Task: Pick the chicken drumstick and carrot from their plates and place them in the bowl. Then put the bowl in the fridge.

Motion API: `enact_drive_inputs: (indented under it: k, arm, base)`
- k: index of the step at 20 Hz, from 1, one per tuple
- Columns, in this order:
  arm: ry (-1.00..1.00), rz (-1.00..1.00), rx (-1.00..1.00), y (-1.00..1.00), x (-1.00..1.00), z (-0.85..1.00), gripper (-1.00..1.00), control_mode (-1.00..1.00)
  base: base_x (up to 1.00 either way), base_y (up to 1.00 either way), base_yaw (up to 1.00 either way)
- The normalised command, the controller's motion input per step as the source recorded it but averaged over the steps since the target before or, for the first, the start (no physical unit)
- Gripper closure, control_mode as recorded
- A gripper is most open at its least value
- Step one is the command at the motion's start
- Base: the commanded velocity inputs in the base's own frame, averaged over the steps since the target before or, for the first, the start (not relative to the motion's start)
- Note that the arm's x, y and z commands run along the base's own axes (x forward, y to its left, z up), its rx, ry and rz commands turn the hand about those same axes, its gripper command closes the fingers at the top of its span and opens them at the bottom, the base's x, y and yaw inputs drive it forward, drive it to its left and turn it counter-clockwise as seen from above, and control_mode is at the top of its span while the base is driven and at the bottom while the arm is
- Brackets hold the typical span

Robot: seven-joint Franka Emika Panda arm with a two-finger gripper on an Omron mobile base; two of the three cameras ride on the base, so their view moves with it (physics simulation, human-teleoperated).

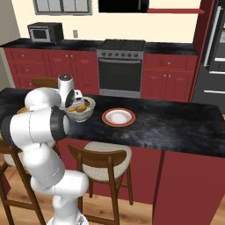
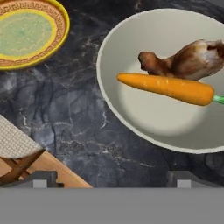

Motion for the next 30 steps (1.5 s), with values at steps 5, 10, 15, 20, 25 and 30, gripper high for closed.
enact_drive_inputs:
  k: [5, 10, 15, 20, 25, 30]
  arm:
    - [0.00, 0.06, -0.28, 0.00, -0.03, 0.00, -1.00, -1.00]
    - [0.05, 0.07, -0.08, 0.00, 0.01, 0.00, -1.00, -1.00]
    - [0.08, 0.10, -0.02, 0.00, 0.09, 0.00, -1.00, -1.00]
    - [0.00, 0.08, -0.05, 0.00, 0.16, -0.05, -1.00, -1.00]
    - [0.02, 0.00, -0.08, 0.08, 0.21, -0.16, -1.00, -1.00]
    - [0.00, 0.00, -0.02, 0.09, 0.19, -0.18, -1.00, -1.00]
  base:
    - [0.00, 0.00, 0.00]
    - [0.00, 0.00, 0.00]
    - [0.00, 0.00, 0.00]
    - [0.00, 0.00, 0.00]
    - [0.00, 0.00, 0.00]
    - [0.00, 0.00, 0.00]
